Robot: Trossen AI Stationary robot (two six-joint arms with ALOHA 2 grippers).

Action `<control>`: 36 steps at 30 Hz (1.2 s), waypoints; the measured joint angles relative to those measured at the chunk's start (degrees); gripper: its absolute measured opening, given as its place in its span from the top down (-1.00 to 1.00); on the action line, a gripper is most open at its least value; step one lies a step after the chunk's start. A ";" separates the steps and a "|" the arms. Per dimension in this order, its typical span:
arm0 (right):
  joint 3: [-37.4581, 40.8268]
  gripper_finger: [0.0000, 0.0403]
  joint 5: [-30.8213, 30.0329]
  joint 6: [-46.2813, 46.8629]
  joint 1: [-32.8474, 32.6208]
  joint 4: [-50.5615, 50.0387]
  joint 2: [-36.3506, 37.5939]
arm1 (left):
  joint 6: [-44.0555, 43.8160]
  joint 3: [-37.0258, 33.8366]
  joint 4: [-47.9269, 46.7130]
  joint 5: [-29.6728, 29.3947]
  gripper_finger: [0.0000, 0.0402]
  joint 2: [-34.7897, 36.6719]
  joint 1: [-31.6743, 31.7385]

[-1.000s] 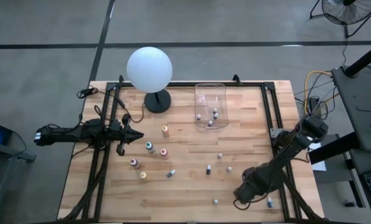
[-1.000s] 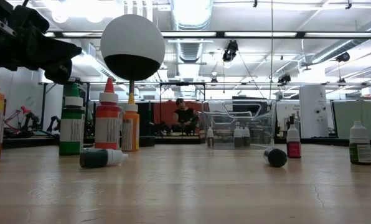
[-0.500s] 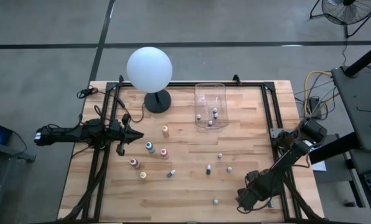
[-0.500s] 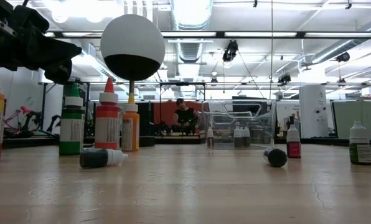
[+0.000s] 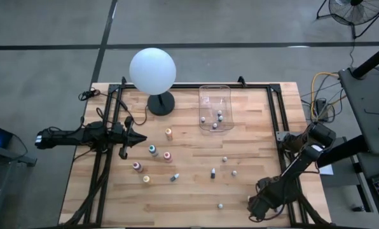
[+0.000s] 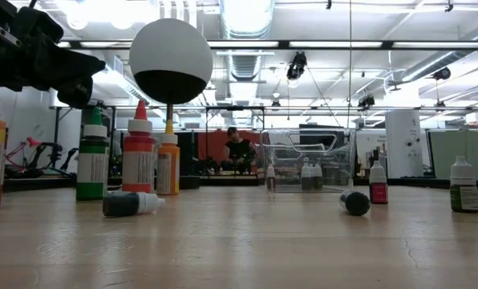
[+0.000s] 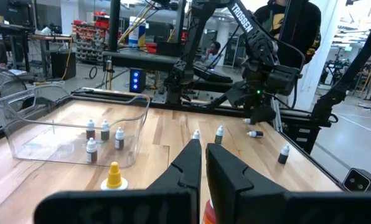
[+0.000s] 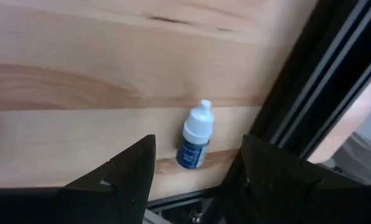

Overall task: Pick & Place food coloring
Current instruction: Put the small dark blue food coloring bottle into the transparent bin

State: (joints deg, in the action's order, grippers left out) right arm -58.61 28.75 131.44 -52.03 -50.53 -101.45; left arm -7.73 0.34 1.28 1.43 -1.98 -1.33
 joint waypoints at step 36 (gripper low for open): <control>6.35 -0.10 5.11 -0.03 -0.79 8.26 0.11 | 0.02 0.01 0.00 0.00 1.00 0.00 -0.01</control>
State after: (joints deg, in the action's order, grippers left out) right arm -52.26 33.86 131.41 -52.82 -42.27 -101.34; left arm -7.71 0.35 1.28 1.43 -1.98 -1.34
